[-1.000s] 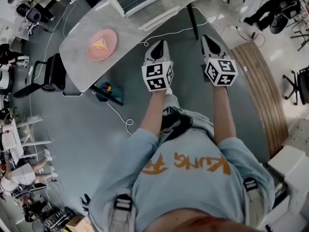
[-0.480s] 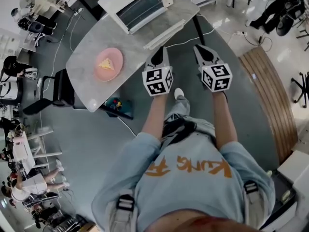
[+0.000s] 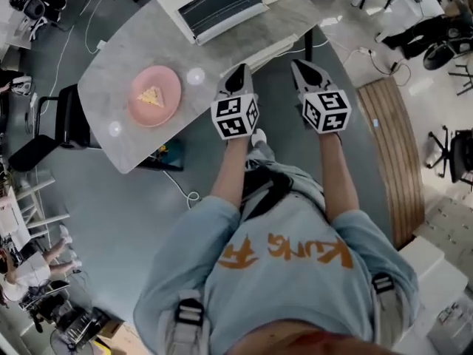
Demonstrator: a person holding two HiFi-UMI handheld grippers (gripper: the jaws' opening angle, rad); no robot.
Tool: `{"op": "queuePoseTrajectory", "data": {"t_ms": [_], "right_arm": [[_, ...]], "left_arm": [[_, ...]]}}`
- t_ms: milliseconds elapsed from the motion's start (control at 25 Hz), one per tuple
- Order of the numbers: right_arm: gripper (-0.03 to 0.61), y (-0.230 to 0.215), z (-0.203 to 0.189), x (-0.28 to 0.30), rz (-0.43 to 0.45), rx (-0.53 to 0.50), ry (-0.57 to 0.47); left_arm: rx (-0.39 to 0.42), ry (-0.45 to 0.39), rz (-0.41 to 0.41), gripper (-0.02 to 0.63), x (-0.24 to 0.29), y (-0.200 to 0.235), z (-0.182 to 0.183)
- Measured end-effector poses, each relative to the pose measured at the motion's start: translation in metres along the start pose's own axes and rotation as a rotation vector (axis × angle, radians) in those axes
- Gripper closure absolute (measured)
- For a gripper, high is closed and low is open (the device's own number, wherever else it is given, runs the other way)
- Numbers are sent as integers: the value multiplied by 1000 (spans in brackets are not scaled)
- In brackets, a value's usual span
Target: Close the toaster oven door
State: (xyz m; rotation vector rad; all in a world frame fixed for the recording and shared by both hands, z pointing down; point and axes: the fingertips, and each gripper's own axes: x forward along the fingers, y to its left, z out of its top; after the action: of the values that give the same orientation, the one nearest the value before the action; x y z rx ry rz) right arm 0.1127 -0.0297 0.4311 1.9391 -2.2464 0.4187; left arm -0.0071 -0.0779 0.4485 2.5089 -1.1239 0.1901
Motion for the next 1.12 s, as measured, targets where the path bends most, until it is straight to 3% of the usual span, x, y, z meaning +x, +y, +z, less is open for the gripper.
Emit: {"op": "queuePoseTrajectory", "data": {"t_ms": [200,360,720,1000,1120], "right_arm": [[581,1,25,83,50,-46,-9],[581,-8,28,120,51,-45,-8],[581,-49,14,155,38,14,51],[581,-15,11,187,212,30,58],[581,-14,-1,186,245,39,77]], "left_arm": [[-76,-19,79,612,43,69,16],[-101,-15,115,612,66,98,21],[-74,41,162,612,90,107,11],[-43,108,249,612,80,109,-9],[-18,112,257,612,74,101,-16]]}}
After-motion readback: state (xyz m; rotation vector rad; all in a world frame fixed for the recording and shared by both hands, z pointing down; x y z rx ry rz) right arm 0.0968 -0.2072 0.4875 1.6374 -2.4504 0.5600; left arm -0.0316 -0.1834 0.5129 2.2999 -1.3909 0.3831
